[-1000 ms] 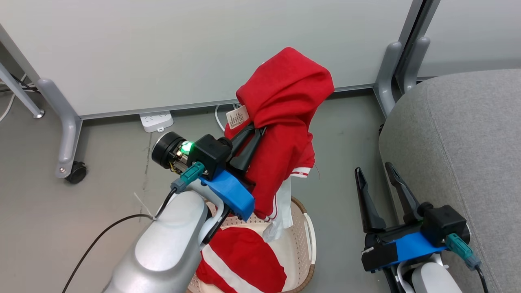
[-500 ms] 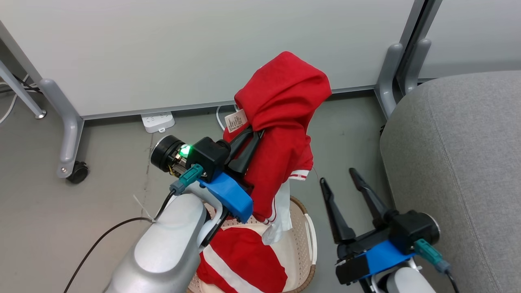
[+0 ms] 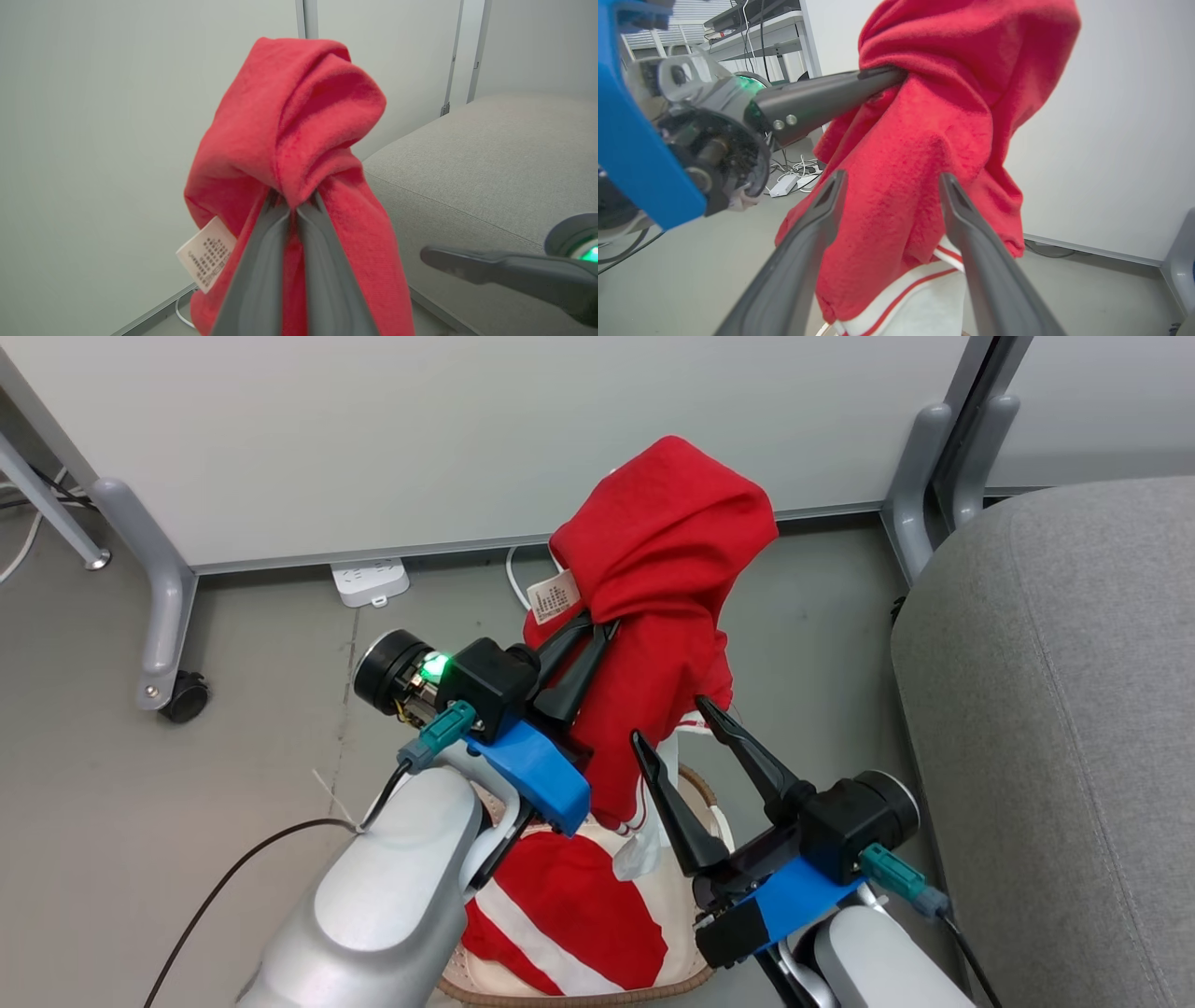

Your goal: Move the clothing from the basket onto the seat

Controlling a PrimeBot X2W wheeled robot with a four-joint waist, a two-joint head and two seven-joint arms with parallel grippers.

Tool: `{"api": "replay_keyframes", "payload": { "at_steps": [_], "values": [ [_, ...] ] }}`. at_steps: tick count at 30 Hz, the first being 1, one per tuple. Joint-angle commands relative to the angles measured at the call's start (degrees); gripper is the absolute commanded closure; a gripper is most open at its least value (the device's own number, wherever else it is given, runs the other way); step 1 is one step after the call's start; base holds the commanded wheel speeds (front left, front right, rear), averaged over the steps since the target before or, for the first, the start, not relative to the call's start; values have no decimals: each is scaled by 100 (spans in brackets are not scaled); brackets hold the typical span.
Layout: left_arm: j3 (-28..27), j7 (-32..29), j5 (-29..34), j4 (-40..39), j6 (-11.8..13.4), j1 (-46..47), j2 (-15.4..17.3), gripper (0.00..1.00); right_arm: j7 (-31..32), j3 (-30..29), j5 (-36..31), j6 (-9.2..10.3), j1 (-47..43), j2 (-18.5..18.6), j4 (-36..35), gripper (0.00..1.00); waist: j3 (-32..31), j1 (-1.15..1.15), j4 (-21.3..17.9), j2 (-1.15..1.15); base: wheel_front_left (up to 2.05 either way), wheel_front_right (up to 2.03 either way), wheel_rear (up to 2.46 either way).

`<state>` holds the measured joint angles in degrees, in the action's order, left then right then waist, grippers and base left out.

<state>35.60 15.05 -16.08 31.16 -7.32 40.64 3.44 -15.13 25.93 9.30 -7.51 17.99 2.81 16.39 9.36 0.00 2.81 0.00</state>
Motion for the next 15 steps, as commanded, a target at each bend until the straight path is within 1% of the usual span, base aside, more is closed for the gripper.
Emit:
{"api": "replay_keyframes", "payload": {
  "at_steps": [1,11,15],
  "values": [
    [15,20,3,-32,-26,103,8,100,-5,36,85,4,152,12,108,0,55,0,41,0,0,0,0],
    [146,20,-38,-135,-26,300,-39,100,-4,212,619,4,864,12,807,0,323,0,247,0,0,0,0],
    [187,20,-83,-199,-22,339,-49,100,-4,261,1107,4,1055,12,957,0,443,0,323,0,0,0,0]
  ]
}}
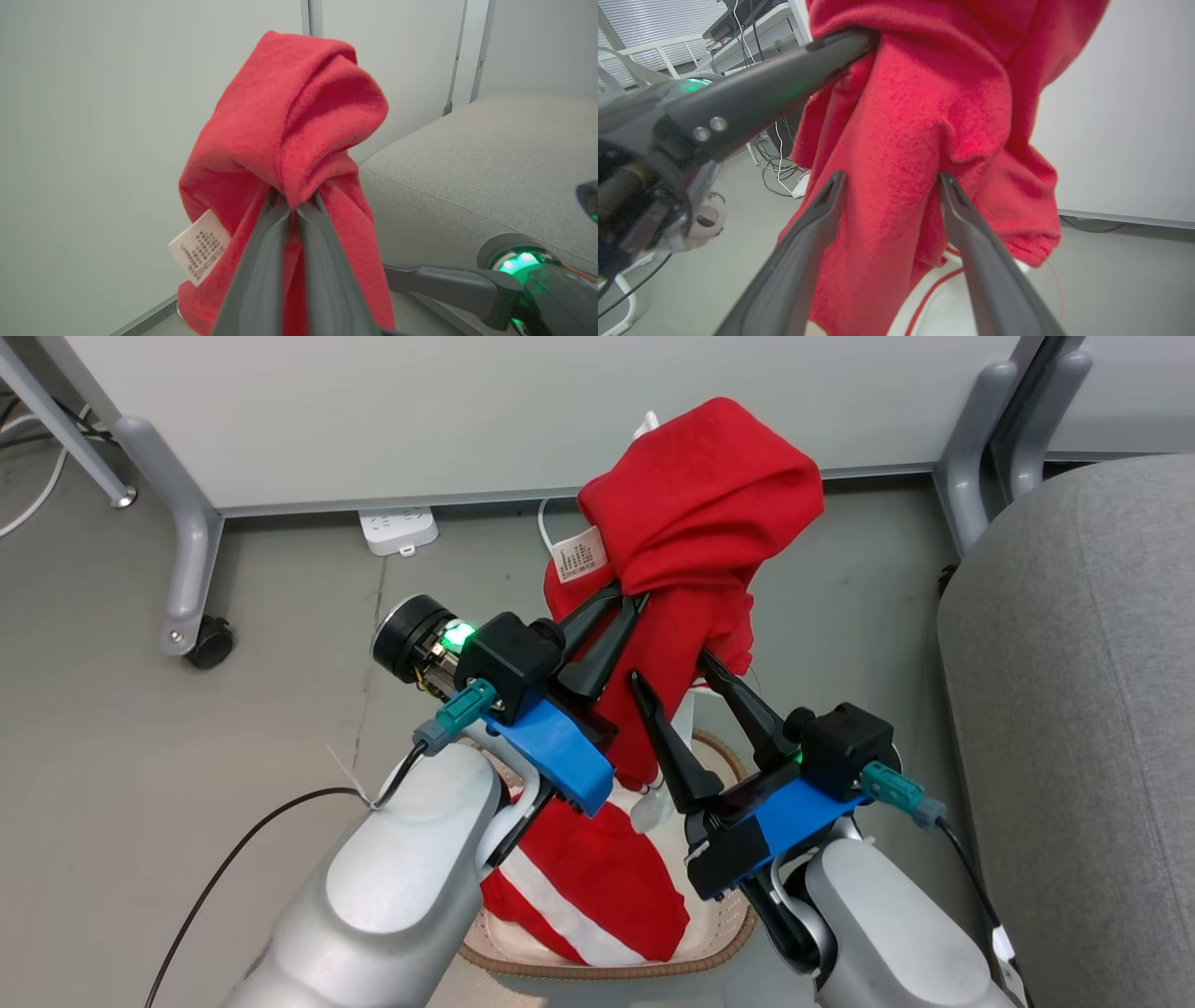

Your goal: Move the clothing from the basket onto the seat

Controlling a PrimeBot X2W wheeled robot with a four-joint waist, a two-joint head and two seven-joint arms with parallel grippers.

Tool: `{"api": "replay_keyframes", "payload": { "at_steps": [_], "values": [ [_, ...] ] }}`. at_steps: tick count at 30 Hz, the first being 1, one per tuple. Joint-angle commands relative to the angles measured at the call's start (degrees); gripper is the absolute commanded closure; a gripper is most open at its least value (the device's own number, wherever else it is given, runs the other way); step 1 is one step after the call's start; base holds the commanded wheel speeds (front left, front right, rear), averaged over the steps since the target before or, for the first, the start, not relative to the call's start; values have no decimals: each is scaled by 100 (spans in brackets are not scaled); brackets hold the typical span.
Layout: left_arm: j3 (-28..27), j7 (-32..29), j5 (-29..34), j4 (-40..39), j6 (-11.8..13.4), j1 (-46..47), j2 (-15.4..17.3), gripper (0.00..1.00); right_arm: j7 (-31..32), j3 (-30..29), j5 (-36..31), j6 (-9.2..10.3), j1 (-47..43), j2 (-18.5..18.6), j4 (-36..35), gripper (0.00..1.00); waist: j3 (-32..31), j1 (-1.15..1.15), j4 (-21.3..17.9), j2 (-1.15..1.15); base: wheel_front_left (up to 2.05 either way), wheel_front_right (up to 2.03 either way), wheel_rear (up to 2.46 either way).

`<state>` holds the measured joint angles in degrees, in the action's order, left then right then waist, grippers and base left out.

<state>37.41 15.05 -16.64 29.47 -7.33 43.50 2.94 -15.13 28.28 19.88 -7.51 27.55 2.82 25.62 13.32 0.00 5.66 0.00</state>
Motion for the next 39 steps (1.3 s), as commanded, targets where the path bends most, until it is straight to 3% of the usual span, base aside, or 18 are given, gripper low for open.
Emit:
{"api": "replay_keyframes", "payload": {
  "at_steps": [1,13,14,15,16,39],
  "values": [
    [17,20,-48,-57,-17,71,0,100,-5,47,141,3,166,10,63,0,77,0,54,0,0,0,0],
    [275,20,-303,-262,149,180,-1,100,-4,213,912,3,741,11,641,2,278,0,170,0,0,0,0],
    [289,20,-312,-266,159,188,-1,100,-4,222,968,4,785,11,689,48,279,0,177,0,0,0,0],
    [301,20,-338,-273,163,197,-1,100,-4,222,1016,4,833,10,726,59,283,0,181,0,0,0,0],
    [315,20,-354,-280,171,202,-1,100,-5,230,1063,3,862,10,768,98,283,0,185,0,0,0,0],
    [346,20,-406,-241,231,190,-1,100,-4,308,1161,3,906,11,894,100,205,0,159,0,0,0,0]
  ]
}}
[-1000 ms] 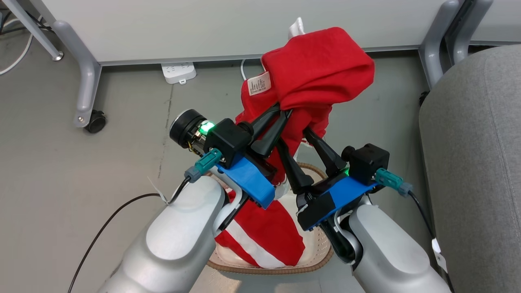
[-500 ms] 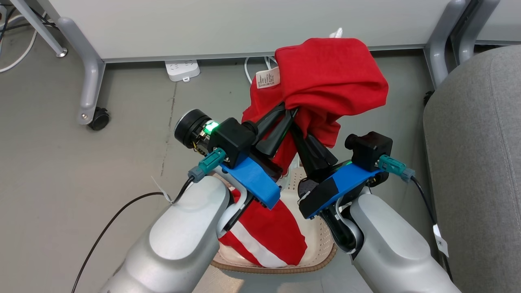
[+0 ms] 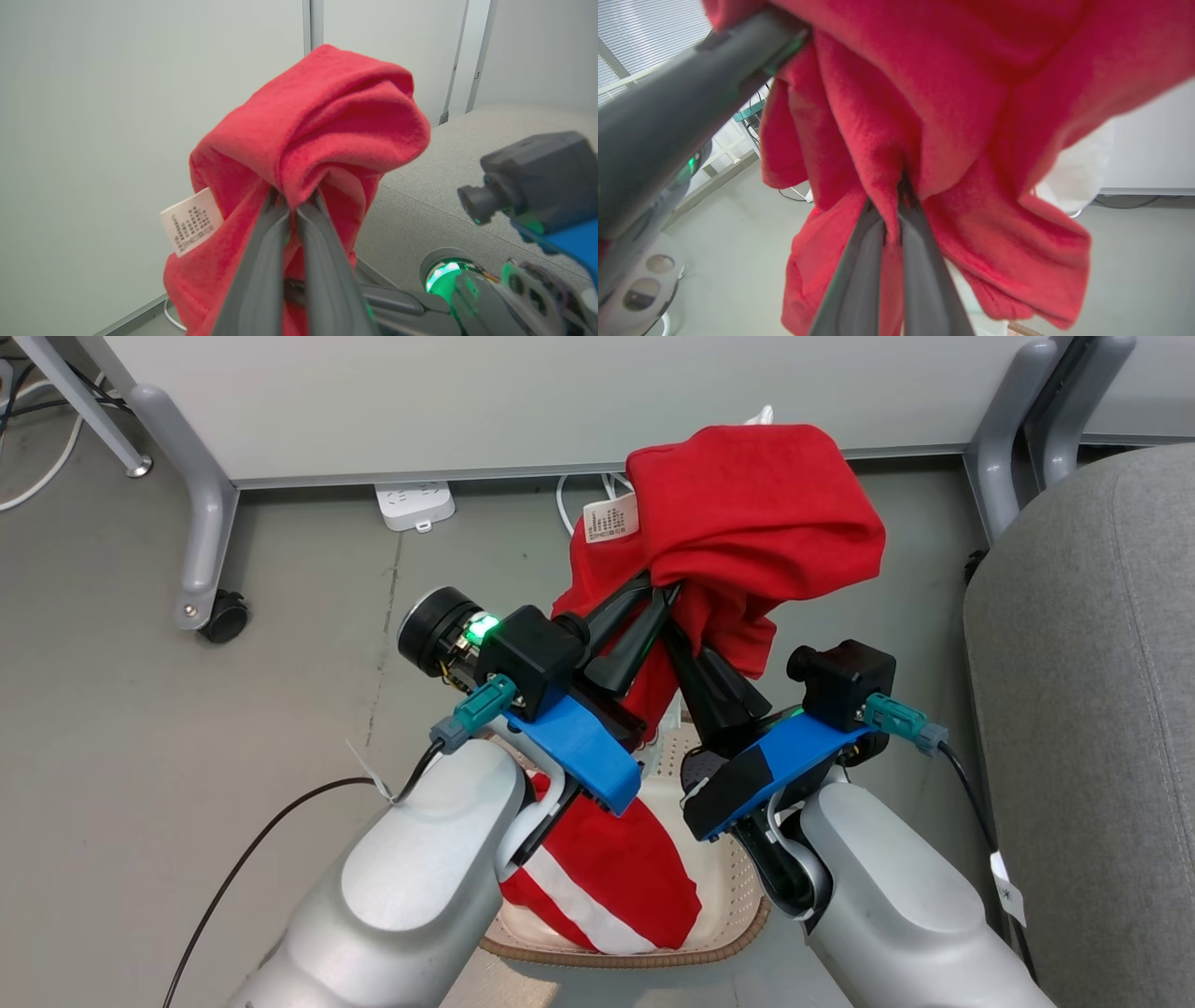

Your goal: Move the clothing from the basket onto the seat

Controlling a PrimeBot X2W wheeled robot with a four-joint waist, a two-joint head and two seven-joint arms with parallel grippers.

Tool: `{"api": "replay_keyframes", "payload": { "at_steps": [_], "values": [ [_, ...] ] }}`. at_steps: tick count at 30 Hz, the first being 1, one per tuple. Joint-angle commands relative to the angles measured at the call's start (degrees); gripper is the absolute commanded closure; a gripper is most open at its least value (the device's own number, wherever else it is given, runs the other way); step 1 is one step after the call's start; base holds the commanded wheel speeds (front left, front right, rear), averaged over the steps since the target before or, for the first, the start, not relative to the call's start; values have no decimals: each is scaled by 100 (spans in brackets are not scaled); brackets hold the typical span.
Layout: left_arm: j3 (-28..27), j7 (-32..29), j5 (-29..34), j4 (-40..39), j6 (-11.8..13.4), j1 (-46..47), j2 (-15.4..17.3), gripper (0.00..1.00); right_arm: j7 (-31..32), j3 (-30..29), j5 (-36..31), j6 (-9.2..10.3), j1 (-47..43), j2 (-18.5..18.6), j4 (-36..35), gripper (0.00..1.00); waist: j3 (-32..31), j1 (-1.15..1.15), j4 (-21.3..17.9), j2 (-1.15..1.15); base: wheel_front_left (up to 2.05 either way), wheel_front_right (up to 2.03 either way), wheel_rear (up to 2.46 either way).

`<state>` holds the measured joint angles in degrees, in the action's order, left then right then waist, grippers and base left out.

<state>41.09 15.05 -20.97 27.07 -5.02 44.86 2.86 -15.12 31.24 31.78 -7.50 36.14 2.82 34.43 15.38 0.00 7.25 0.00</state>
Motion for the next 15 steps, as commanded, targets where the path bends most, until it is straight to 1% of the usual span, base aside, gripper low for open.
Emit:
{"api": "replay_keyframes", "payload": {
  "at_steps": [1,10,11,12,15],
  "values": [
    [-21,20,29,6,-3,52,6,100,-6,13,-32,2,44,11,11,100,-2,0,-2,0,0,0,0],
    [-16,20,32,29,-13,20,6,100,-6,12,-51,2,12,11,30,100,-38,0,0,0,0,0,0],
    [-20,20,30,35,-8,15,6,44,-6,20,-56,2,8,11,33,100,-42,0,0,0,0,0,0],
    [-28,20,41,36,10,13,6,0,-6,27,-63,2,6,11,36,100,-46,0,-1,0,0,0,0],
    [-46,20,61,31,32,7,6,0,-5,40,-77,2,1,11,41,100,-53,0,-7,0,0,0,0]
  ]
}}
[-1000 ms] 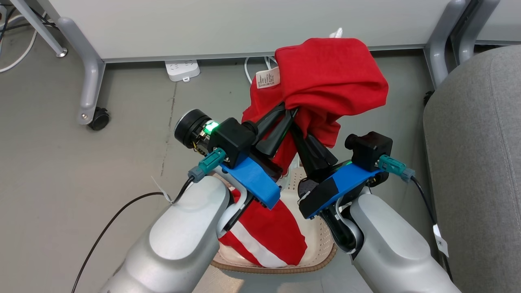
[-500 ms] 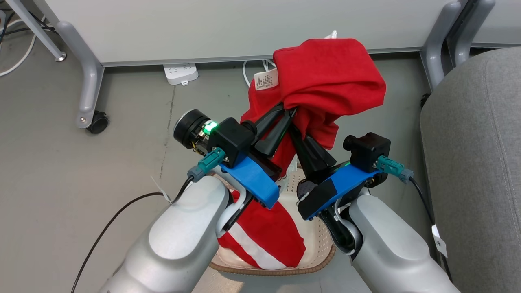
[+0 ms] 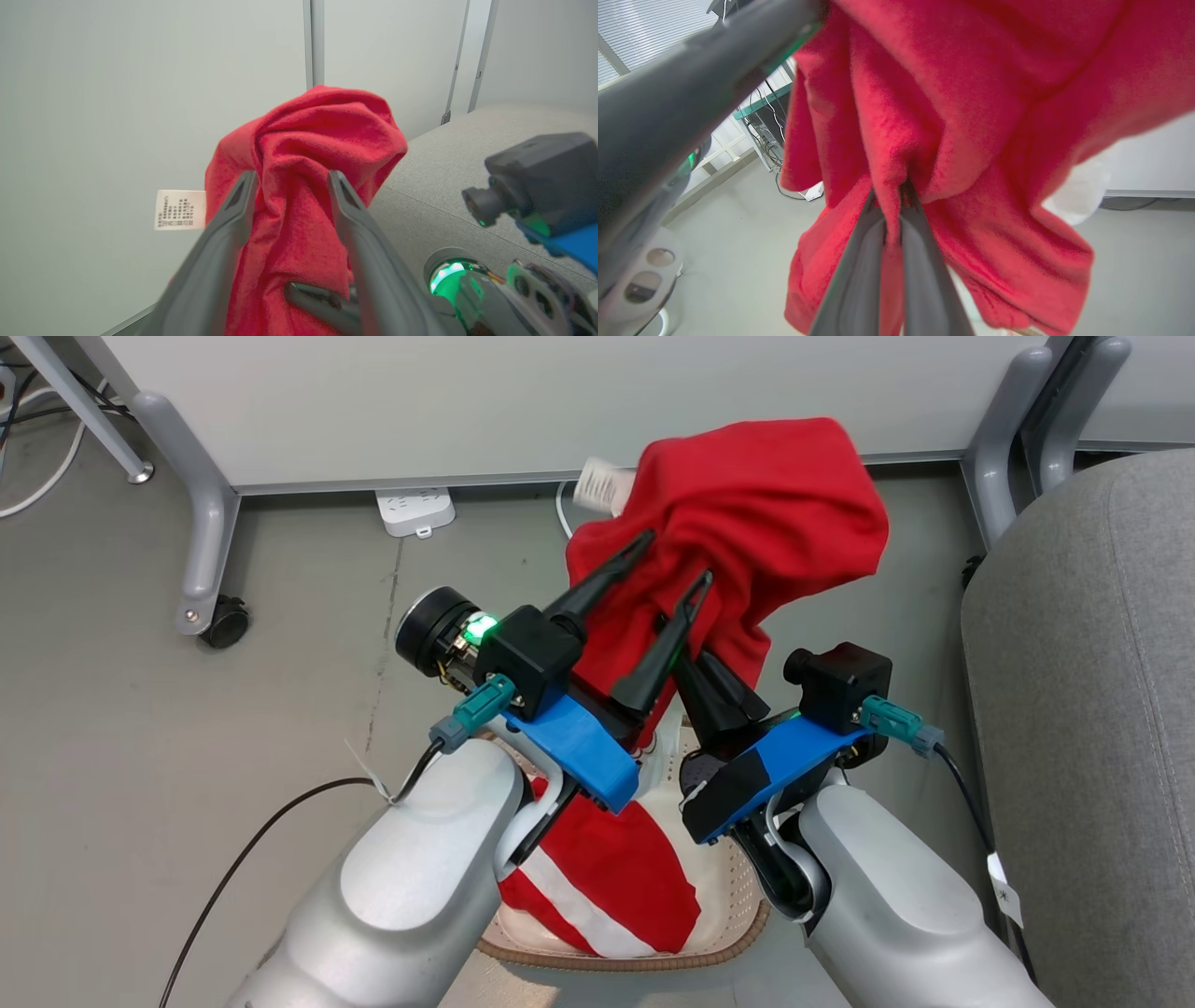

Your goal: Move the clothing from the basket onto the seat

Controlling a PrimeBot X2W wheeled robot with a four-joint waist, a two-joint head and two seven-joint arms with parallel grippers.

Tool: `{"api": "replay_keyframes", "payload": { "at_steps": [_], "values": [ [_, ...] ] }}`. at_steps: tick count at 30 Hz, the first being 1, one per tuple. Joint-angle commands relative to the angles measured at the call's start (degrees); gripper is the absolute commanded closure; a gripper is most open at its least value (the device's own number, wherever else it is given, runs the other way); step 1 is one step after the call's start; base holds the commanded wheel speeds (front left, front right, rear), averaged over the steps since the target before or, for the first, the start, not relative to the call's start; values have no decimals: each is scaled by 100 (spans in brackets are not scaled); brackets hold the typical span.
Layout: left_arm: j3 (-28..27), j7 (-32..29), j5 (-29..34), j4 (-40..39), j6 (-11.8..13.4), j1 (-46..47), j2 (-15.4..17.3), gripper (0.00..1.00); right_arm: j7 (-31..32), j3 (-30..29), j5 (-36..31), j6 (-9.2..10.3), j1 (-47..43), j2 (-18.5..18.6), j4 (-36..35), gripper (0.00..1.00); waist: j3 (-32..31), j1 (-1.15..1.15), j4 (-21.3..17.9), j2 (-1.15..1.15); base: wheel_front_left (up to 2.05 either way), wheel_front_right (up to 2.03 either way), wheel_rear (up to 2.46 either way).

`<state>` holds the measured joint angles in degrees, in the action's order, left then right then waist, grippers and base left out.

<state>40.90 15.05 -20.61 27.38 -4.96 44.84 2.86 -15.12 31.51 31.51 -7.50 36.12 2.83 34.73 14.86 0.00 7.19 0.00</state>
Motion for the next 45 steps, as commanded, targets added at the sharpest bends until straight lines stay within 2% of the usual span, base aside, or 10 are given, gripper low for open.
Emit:
{"api": "replay_keyframes", "payload": {
  "at_steps": [1,14,21,32,45],
  "values": [
    [-32,20,36,-4,34,1,6,0,-5,15,-46,2,2,9,9,100,-3,0,-4,0,0,0,0],
    [-71,20,91,11,13,17,7,0,-5,-9,-70,2,35,9,-10,100,46,0,-39,0,0,0,0],
    [-143,20,154,32,11,40,7,0,-5,-74,-136,2,94,10,-12,100,120,0,-180,0,0,0,0],
    [-224,20,327,81,-56,59,10,0,-5,-488,-488,2,157,8,-70,100,353,0,-797,0,0,0,0],
    [-202,20,485,141,-125,-2,12,0,-5,-1600,-1034,2,-89,9,-281,100,555,0,-1637,0,0,0,0]
  ]
}}
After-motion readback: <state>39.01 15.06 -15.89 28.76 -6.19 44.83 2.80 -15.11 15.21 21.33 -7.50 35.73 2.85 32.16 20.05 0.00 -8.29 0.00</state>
